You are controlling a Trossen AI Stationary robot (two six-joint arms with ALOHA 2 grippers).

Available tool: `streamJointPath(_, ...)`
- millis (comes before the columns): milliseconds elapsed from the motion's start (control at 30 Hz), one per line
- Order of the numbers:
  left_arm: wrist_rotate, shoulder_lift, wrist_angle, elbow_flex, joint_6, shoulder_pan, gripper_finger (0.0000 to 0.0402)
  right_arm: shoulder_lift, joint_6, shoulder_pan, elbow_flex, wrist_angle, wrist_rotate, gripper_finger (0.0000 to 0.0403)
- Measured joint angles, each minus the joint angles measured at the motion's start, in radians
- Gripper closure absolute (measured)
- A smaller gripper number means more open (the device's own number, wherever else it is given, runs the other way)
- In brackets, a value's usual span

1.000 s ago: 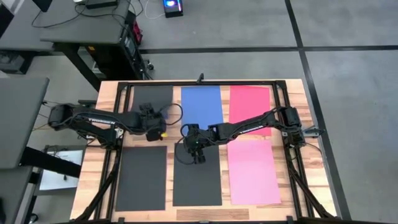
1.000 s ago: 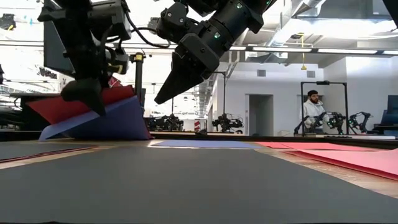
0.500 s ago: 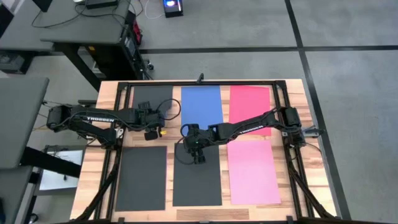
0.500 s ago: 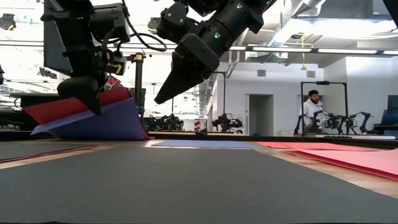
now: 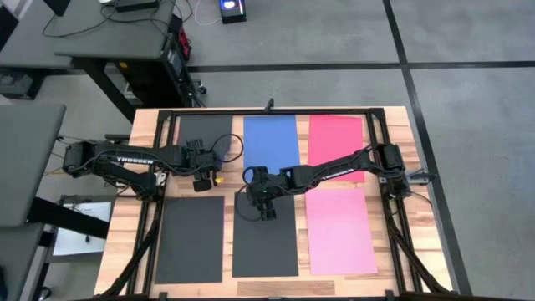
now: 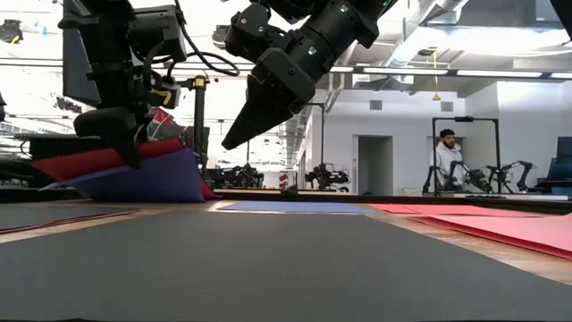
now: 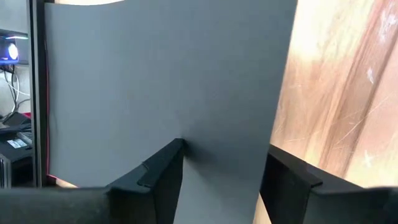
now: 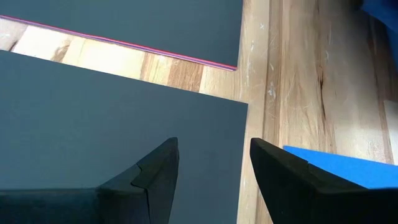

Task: Organize paper
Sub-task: Stack the black paper on top of the black paper

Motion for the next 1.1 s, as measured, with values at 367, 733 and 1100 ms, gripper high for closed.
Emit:
streamJointPath(367, 0.006, 0.000, 0.000, 0.000, 0.024, 0.000, 0.0236, 0.000, -0.012, -0.006, -0.001, 0.083, 0.000, 0.0216)
streamJointPath(733, 0.006, 0.000, -0.001, 0.000, 0.024, 0.005, 0.0236, 0.085, -0.380, -0.102, -0.002, 0.418, 0.153, 0.0216)
streamJointPath(1100, 0.006, 0.000, -0.004, 0.000, 0.033, 0.037, 0.0236, 0.298, -0.518, -0.153, 0.100, 0.577, 0.303, 0.0216)
